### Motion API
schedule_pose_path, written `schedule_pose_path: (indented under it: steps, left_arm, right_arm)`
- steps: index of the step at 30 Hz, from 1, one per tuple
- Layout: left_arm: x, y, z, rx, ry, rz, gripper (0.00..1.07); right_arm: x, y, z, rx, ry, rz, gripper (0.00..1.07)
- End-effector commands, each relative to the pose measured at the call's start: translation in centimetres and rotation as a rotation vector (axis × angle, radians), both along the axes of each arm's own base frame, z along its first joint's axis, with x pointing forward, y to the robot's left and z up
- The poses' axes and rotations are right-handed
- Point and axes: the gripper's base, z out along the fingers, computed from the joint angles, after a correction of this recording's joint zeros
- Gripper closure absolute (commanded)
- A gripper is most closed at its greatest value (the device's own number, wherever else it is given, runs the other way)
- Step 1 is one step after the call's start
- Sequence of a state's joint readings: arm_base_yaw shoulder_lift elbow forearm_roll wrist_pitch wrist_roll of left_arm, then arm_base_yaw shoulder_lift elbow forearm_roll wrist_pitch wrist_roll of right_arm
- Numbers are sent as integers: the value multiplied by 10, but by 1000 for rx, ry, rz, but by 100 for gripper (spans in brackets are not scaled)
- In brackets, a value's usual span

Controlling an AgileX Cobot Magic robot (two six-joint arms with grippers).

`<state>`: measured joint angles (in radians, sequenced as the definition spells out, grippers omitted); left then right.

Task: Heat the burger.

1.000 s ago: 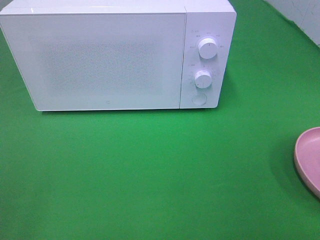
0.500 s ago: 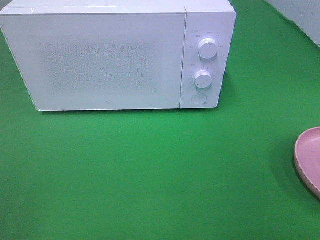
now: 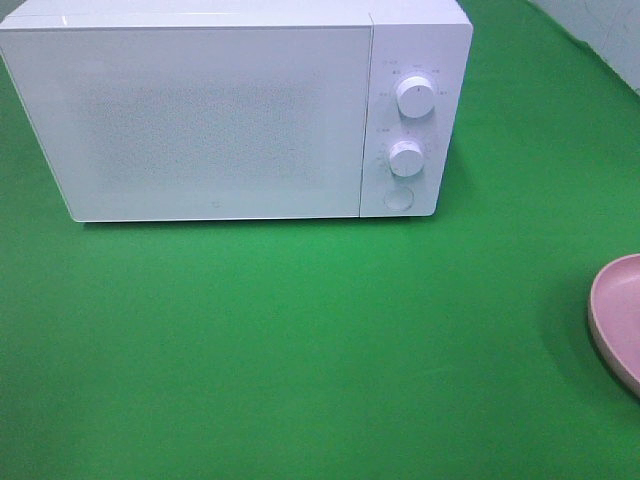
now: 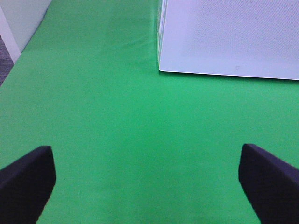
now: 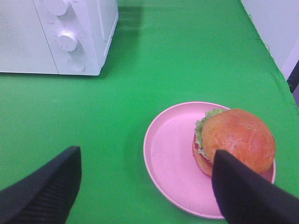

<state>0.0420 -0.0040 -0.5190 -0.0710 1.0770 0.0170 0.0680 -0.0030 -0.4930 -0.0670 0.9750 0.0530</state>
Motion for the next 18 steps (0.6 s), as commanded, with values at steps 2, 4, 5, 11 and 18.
schedule_pose_path:
  steps: [2, 4, 5, 11, 18]
  left_arm:
    - [-3, -1, -1, -2, -29, 3, 6]
    - [-3, -1, -1, -2, -29, 3, 6]
    - [-3, -1, -1, -2, -29, 3, 6]
    - [-3, -1, -1, -2, -29, 3, 6]
    - [-3, -1, -1, -2, -29, 3, 6]
  right_arm:
    - [-3, 0, 1, -3, -42, -3, 33]
    - [-3, 0, 1, -3, -42, -3, 33]
    - [-3, 0, 1, -3, -42, -3, 33]
    - [-3, 0, 1, -3, -42, -3, 33]
    - [-3, 0, 1, -3, -42, -3, 33]
